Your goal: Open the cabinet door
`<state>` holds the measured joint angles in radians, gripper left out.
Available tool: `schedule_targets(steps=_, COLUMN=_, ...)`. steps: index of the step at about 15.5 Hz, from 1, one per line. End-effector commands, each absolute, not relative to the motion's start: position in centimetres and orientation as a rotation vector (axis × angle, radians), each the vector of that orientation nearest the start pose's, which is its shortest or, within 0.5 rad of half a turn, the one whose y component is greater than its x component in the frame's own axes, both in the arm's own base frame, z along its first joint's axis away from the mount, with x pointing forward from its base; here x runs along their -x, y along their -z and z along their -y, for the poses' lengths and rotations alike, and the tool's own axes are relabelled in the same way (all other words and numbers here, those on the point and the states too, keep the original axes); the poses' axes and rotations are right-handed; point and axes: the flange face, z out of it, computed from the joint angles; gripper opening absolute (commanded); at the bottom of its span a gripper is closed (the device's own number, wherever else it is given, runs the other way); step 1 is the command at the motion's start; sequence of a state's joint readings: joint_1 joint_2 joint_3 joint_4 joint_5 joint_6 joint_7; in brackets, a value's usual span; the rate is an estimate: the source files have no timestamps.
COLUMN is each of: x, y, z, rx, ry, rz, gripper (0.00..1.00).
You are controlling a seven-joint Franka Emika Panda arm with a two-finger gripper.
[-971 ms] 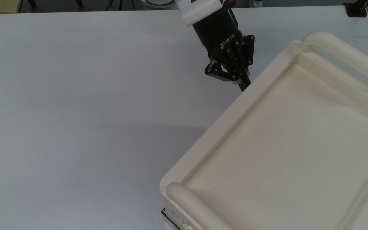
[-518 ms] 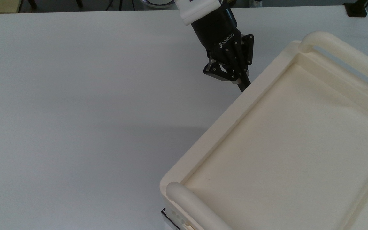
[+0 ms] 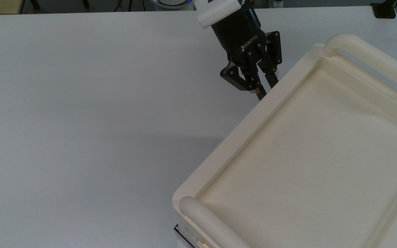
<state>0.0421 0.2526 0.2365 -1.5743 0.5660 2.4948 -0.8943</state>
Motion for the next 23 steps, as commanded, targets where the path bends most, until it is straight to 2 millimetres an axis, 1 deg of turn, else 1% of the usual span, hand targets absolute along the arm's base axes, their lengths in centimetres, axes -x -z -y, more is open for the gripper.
schedule_targets(steps=1, x=-66.8, y=-57.0, z=-16.8, rx=2.411, ry=1.099, rz=0.979, gripper=0.30)
schedule_targets(steps=2, x=-66.9, y=-57.0, z=-16.9, rx=2.411, ry=1.112, rz=0.976, gripper=0.30)
schedule_targets(steps=4, x=-67.3, y=-56.3, z=-16.9, rx=2.417, ry=1.141, rz=0.958, gripper=0.30)
schedule_targets(steps=5, x=-67.3, y=-56.2, z=-17.3, rx=2.412, ry=1.145, rz=0.961, gripper=0.28)
schedule_targets(steps=9, x=-67.2, y=-56.4, z=-17.6, rx=2.407, ry=1.149, rz=0.970, gripper=0.06)
schedule_targets(steps=10, x=-67.2, y=-56.4, z=-17.6, rx=2.407, ry=1.149, rz=0.972, gripper=0.02)
schedule_targets(steps=11, x=-67.2, y=-56.4, z=-17.6, rx=2.407, ry=1.150, rz=0.975, gripper=0.00)
schedule_targets(steps=16, x=-66.7, y=-57.3, z=-17.4, rx=2.406, ry=1.161, rz=0.988, gripper=0.00)
schedule_targets(steps=17, x=-66.5, y=-57.7, z=-17.2, rx=2.406, ry=1.165, rz=0.986, gripper=0.00)
schedule_targets(steps=22, x=-65.4, y=-58.1, z=-15.3, rx=2.434, ry=1.133, rz=0.983, gripper=0.00)
schedule_targets(steps=23, x=-65.1, y=-58.6, z=-14.8, rx=2.436, ry=1.119, rz=0.988, gripper=0.00)
